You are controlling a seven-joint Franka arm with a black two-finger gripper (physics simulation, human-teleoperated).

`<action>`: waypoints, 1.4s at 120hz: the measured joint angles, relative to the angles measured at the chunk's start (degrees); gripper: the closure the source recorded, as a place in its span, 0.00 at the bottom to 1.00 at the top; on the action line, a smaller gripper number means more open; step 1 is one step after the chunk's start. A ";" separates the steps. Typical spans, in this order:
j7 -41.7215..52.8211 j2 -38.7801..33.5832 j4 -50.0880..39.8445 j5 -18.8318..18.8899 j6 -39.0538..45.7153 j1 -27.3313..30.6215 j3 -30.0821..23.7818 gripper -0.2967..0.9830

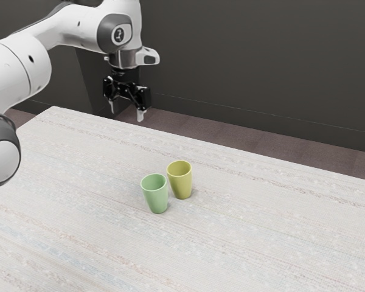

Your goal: Place the right cup onto the left cup

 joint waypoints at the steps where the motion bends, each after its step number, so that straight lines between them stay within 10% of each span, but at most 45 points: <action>1: -0.02 0.02 -0.22 -0.01 0.22 0.00 -0.01 0.23; 168: -2.08 5.60 -17.02 -2.09 30.81 -1.14 -4.93 0.23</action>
